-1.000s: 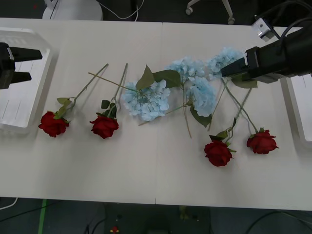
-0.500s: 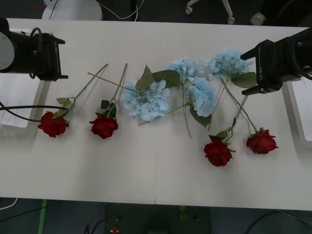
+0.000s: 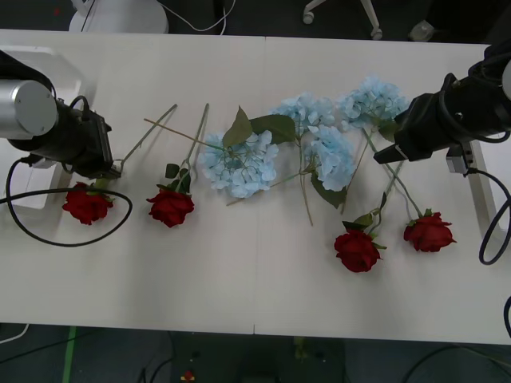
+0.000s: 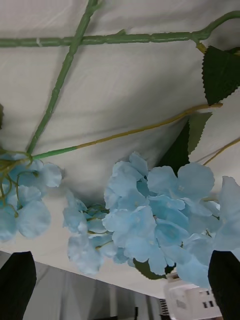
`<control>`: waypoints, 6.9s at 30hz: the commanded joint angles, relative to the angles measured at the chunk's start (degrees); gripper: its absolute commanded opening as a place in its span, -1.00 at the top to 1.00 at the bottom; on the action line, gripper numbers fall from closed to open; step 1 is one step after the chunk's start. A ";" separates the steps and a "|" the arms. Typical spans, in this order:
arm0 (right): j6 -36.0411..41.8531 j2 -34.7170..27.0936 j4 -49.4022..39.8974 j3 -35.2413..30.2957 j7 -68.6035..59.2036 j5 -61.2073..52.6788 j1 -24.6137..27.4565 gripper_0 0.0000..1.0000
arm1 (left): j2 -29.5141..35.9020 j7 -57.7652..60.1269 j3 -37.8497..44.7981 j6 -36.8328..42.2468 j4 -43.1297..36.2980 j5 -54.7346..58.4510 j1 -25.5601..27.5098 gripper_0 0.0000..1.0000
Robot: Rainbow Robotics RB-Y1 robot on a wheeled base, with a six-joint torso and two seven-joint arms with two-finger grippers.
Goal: Put the red flowers into the right box and the blue flowers into the left box
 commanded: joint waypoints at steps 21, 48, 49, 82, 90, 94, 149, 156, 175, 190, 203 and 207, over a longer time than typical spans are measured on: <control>-0.56 0.98 7.40 -0.64 -2.98 12.77 7.51 -1.00 | -2.16 -11.58 -2.81 -6.37 8.89 -3.48 3.34 0.83; -2.93 8.80 13.47 -1.00 -2.90 23.14 7.07 -1.00 | -1.46 -11.41 18.81 9.98 -16.42 3.73 4.30 1.00; -2.85 8.80 13.55 -1.08 -2.90 23.14 7.07 -1.00 | -1.37 -11.32 20.13 10.68 -17.30 4.52 4.30 1.00; 0.93 5.47 12.23 -1.08 0.44 20.15 5.58 1.00 | 1.18 -118.90 17.76 -6.63 -17.48 43.28 4.66 1.00; 4.10 -4.91 3.09 -1.52 10.73 13.29 5.58 1.00 | -0.05 -125.05 8.62 -10.76 -17.65 43.28 4.66 1.00; 1.46 -8.25 2.48 -1.43 23.47 12.77 4.52 1.00 | -1.90 -125.05 3.78 -16.65 -18.45 43.45 5.10 1.00; -28.33 -6.14 31.31 -0.73 144.50 48.01 -2.16 0.93 | -8.49 -116.87 -15.20 -36.08 -18.36 42.05 -2.20 1.00; -27.63 -8.25 31.31 -0.82 145.20 42.83 -2.16 -0.56 | -8.49 -116.70 -15.11 -36.25 -18.36 42.05 -2.20 1.00; -2.49 -11.76 8.02 -2.05 150.74 8.11 -1.54 -1.00 | -8.49 -116.87 -15.20 -36.78 -18.36 44.25 -2.20 1.00; 3.13 -10.62 -4.38 -1.08 151.44 -27.58 1.27 -1.00 | -8.49 -116.87 -15.11 -37.83 -18.36 45.65 -2.20 1.00; 3.04 -2.36 -10.79 -0.12 150.91 -30.30 2.59 -1.00 | -8.49 -116.70 -15.11 -38.19 -18.36 45.83 -2.20 1.00; 5.33 1.07 -10.70 -0.12 150.82 -30.12 2.68 -1.00 | -8.49 -116.61 -15.11 -38.19 -18.45 45.92 -2.20 1.00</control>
